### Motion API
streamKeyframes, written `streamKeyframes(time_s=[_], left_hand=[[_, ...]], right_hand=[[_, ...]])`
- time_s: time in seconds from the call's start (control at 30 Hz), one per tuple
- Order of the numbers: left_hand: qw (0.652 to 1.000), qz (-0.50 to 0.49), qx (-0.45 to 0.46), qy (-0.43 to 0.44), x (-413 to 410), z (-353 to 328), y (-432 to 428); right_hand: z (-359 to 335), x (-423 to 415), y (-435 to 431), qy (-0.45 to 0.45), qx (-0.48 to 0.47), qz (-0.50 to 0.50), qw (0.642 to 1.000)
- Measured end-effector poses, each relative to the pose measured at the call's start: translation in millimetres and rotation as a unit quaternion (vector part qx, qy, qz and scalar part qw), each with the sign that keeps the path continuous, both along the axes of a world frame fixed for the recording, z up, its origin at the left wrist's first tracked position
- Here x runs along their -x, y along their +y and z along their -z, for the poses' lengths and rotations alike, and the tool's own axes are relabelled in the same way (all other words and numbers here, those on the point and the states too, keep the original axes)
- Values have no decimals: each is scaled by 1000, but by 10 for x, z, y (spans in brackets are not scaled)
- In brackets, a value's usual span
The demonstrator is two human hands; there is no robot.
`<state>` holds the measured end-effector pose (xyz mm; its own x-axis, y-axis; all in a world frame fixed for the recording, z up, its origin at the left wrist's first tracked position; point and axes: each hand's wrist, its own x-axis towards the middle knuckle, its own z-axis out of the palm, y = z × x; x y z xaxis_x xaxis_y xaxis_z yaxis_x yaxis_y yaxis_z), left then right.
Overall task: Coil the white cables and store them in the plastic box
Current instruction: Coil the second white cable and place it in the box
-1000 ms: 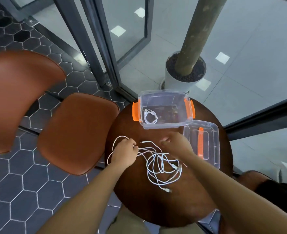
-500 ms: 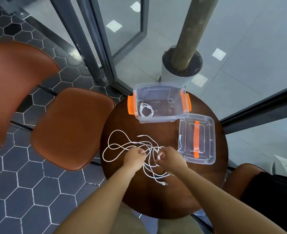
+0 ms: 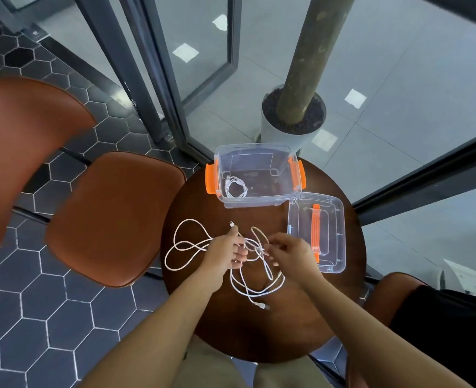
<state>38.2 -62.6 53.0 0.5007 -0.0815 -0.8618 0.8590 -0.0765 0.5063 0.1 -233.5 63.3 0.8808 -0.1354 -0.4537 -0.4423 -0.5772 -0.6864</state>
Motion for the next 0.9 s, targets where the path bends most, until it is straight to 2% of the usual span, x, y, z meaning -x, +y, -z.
streamKeyframes(time_s=[0.2,0.37,0.5,0.57,0.7,0.77,0.9], left_hand=[[993,-93,73,-10,-53,-304,-72],[978,-117,170,20,-131,-631,-57],[961,-197,193,30,-183,-778,29],[960,-188,206,30,-162,-823,71],[973,-148,179,10,-94,-832,42],[979,-127,159,-2,-75,-861,21],[968,-168,176,-54,-53,-940,-11]], right_hand=[[-341,28,-67,-119,-40,-59,990],[-492,24,-207,-241,41,-237,940],[-539,79,-337,-240,75,-266,930],[-566,123,-385,-248,77,-267,928],[-578,134,-418,-283,145,-308,897],[-562,122,-442,-257,174,-308,899],[-454,55,-495,-169,210,-276,923]])
